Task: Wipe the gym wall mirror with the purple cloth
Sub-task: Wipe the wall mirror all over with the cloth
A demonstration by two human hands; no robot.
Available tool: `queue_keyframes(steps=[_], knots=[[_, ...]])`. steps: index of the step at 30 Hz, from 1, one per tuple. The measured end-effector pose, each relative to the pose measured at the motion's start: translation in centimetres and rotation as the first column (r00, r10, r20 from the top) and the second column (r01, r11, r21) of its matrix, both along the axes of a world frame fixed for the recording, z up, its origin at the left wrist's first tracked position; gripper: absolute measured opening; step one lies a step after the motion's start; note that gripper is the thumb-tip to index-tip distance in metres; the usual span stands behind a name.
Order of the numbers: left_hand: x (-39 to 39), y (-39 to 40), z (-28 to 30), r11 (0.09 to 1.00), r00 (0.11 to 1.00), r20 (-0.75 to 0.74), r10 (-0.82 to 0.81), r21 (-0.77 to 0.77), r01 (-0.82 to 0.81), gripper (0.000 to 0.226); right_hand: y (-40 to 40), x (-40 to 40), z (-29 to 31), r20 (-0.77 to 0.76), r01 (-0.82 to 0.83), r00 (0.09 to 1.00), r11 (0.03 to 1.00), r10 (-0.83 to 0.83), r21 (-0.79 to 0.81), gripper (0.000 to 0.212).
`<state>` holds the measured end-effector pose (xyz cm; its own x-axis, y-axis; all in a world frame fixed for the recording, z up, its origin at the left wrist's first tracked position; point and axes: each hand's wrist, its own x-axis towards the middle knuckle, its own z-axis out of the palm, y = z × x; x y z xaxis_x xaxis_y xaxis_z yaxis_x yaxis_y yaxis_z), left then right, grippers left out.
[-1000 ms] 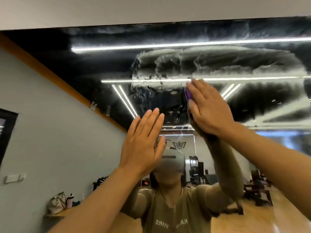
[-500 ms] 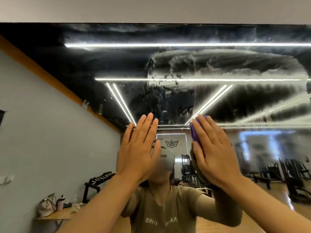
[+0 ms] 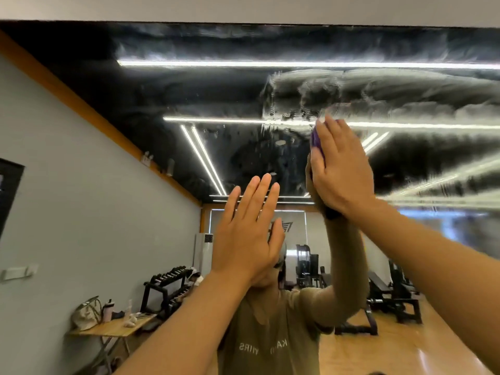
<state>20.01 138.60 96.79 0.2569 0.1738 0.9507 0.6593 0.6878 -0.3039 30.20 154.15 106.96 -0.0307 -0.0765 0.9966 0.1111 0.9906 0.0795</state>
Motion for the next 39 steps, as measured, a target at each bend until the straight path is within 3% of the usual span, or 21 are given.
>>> queue_keyframes(steps=[4,7,12,18,21,26,31,36,39], knots=[[-0.1,0.0,-0.1,1.000,1.000,-0.011,-0.021,0.002,0.021,0.058,0.4,0.0,-8.1,0.067,-0.001,0.998,0.987,-0.009,0.160,0.056],[-0.2,0.0,-0.2,1.000,1.000,-0.017,-0.026,-0.005,0.026,0.058,1.2,0.3,-10.5,0.111,-0.011,0.994,0.962,-0.021,0.274,0.055],[0.2,0.1,-0.5,0.987,0.989,0.036,-0.146,0.071,0.144,0.060,0.7,-0.2,-5.6,0.127,0.017,0.990,0.955,-0.057,0.297,0.057],[0.1,0.1,-0.8,0.982,0.993,0.072,-0.098,0.170,0.085,0.063,-3.0,-1.7,4.4,0.096,0.045,0.994,0.987,-0.060,0.153,0.059],[-0.1,0.1,-0.9,0.980,0.992,0.080,-0.095,0.182,0.079,0.063,-3.9,-2.1,2.9,0.099,0.006,0.995,0.985,-0.023,0.170,0.057],[0.0,0.0,-1.0,0.976,0.989,0.087,-0.120,0.192,0.101,0.061,-2.8,-1.4,-4.5,0.208,-0.033,0.976,0.900,-0.065,0.434,0.056],[-0.1,-0.2,-1.3,0.979,0.992,0.079,-0.103,0.184,0.087,0.059,-1.7,-1.0,-4.0,0.270,-0.031,0.955,0.856,-0.127,0.516,0.056],[-0.3,-0.2,-1.3,0.978,0.991,0.068,-0.112,0.184,0.097,0.058,-3.9,-1.5,3.9,0.233,-0.018,0.970,0.932,-0.072,0.363,0.068],[-0.2,-0.4,-1.3,0.977,0.989,0.068,-0.129,0.177,0.115,0.059,-5.1,-2.2,6.4,0.190,-0.007,0.981,0.968,-0.043,0.252,0.066]])
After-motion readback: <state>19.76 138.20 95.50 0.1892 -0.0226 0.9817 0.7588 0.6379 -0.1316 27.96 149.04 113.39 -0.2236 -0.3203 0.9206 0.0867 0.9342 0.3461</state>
